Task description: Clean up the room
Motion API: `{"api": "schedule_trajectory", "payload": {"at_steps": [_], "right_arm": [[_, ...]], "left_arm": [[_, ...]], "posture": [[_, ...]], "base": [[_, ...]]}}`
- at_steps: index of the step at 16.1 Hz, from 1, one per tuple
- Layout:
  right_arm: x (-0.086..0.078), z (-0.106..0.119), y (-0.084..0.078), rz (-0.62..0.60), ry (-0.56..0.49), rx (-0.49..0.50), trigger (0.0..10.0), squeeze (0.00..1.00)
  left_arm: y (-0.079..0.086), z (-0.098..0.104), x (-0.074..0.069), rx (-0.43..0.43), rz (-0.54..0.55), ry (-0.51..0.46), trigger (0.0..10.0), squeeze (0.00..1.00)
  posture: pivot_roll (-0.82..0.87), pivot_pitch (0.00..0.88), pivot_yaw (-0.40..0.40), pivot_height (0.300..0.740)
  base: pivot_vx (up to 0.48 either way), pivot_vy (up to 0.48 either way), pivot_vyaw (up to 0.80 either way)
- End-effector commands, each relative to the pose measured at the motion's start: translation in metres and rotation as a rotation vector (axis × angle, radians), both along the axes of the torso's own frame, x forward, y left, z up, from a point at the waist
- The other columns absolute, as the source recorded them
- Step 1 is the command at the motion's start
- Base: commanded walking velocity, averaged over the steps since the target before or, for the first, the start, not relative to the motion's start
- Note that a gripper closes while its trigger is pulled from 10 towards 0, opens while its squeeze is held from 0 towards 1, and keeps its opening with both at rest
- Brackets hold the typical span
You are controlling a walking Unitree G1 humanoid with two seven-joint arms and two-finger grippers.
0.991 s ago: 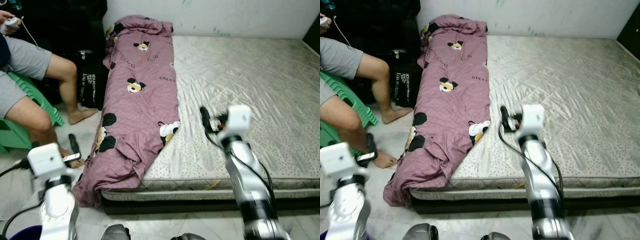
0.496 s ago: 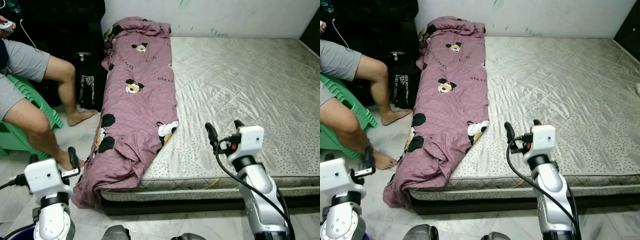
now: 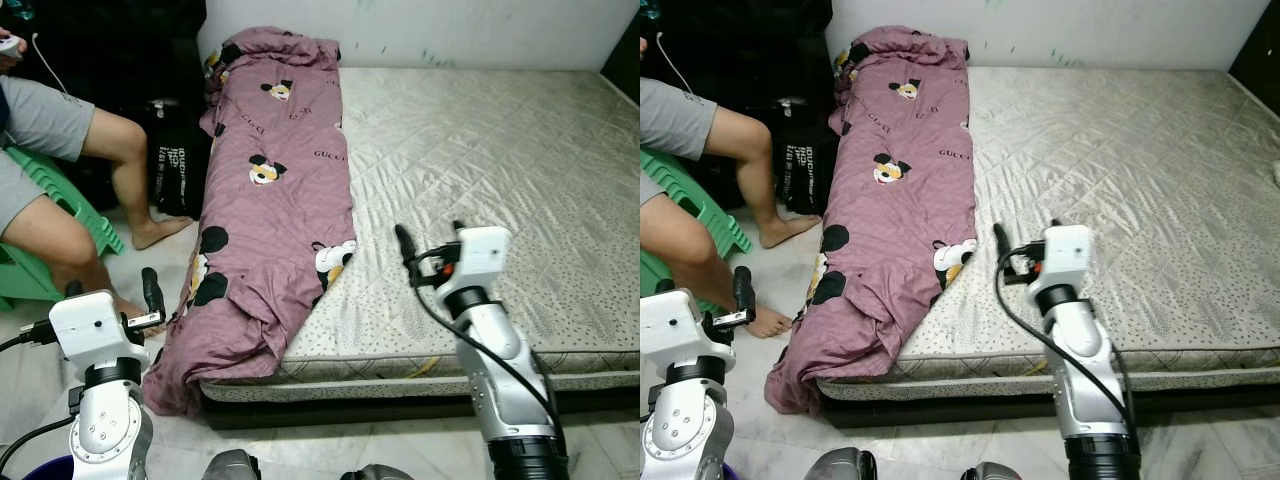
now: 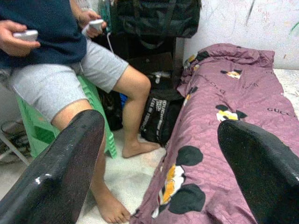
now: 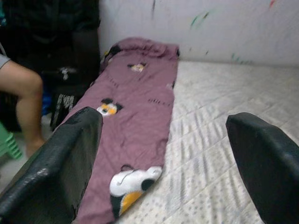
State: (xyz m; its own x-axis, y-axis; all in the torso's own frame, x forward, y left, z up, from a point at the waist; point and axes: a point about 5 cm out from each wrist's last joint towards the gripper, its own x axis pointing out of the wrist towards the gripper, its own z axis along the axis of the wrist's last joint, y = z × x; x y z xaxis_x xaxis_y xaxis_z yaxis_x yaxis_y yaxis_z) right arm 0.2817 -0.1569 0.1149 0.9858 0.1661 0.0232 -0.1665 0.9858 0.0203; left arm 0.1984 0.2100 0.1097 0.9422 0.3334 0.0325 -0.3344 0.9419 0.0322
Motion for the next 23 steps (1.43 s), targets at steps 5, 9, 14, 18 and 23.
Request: {"api": "schedule_trajectory", "payload": {"at_steps": [5,9,14,18,23], "right_arm": [[0.000,-0.004,0.000,0.024,0.048,0.014,10.0,0.00],[-0.001,-0.003,0.003,0.057,0.051,-0.003,10.0,0.00],[0.000,-0.006,0.006,0.083,0.089,-0.042,10.0,0.00],[0.002,-0.008,0.009,0.094,0.112,-0.024,10.0,0.00],[0.002,-0.008,0.012,0.117,0.110,-0.028,10.0,0.00]], "left_arm": [[-0.006,0.001,0.008,-0.030,-0.045,0.005,10.0,0.00],[-0.008,0.003,0.008,-0.027,-0.052,0.000,10.0,0.00],[-0.009,0.004,0.009,-0.016,-0.035,0.009,10.0,0.00],[-0.007,0.003,0.010,-0.008,-0.039,0.011,10.0,0.00],[-0.010,0.005,0.011,-0.007,-0.086,-0.002,10.0,0.00]], "posture": [[-0.01,0.071,-0.012,0.740],[-0.01,0.081,-0.014,0.740],[-0.01,0.083,-0.017,0.740],[-0.01,0.074,-0.014,0.740],[-0.01,0.067,-0.013,0.740]], "base": [[0.000,0.384,-0.08],[0.000,0.338,0.00],[0.000,0.000,0.00],[0.000,0.000,0.00],[0.000,0.000,0.00]]}}
